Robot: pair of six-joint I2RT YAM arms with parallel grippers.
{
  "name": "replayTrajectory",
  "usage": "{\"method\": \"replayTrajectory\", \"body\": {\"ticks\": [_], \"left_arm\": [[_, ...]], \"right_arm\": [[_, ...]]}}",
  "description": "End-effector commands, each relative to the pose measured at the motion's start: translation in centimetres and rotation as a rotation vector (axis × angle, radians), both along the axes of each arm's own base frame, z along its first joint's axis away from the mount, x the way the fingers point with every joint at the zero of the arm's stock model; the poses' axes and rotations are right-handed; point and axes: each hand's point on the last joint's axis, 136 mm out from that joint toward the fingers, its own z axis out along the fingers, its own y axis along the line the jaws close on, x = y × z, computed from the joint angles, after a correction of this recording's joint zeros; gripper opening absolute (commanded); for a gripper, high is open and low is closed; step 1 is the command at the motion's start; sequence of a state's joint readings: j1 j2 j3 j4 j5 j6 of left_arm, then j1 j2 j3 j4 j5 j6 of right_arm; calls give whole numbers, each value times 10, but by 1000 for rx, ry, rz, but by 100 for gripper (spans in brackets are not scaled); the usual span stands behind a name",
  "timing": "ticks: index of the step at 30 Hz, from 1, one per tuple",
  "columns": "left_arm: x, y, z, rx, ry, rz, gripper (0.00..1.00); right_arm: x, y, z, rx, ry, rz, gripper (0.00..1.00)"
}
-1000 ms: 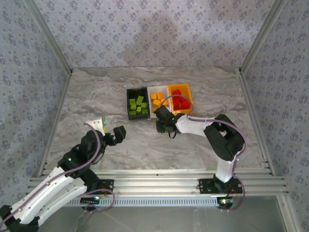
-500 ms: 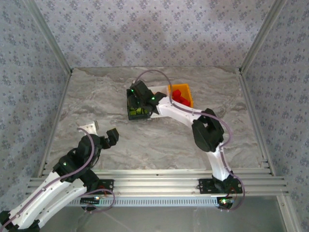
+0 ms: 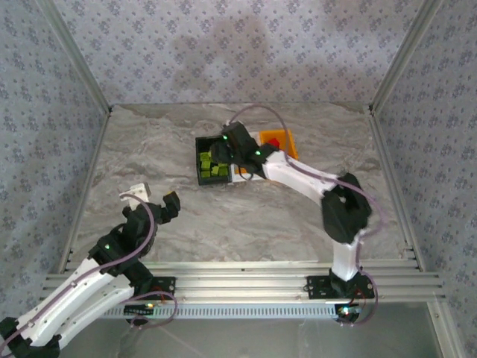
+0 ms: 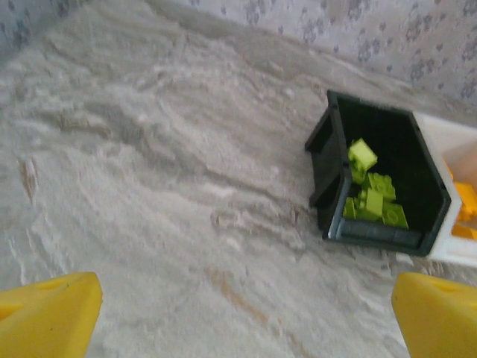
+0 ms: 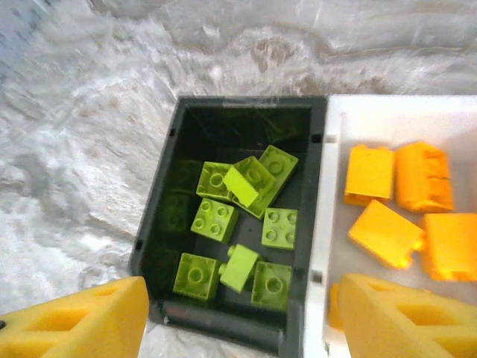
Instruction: Sort the legos into containers by color
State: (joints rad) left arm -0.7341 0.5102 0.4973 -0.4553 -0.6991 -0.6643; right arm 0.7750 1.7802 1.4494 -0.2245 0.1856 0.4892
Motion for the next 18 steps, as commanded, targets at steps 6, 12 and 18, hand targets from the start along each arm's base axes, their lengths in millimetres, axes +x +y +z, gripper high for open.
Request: {"method": "replayTrajectory", "body": {"ticks": [6,12,18], "left_arm": [[65,62,30,171,-118,311,100],[97,127,-9,339,42,503,100],[125,130,-49,409,47,390,100]], "right_arm": [[-42,-108,18,37,-122,-250,100],[-69,-179,13,-11,-165,-438,100],[-83,-240,3,8,-132,-583,100]]}}
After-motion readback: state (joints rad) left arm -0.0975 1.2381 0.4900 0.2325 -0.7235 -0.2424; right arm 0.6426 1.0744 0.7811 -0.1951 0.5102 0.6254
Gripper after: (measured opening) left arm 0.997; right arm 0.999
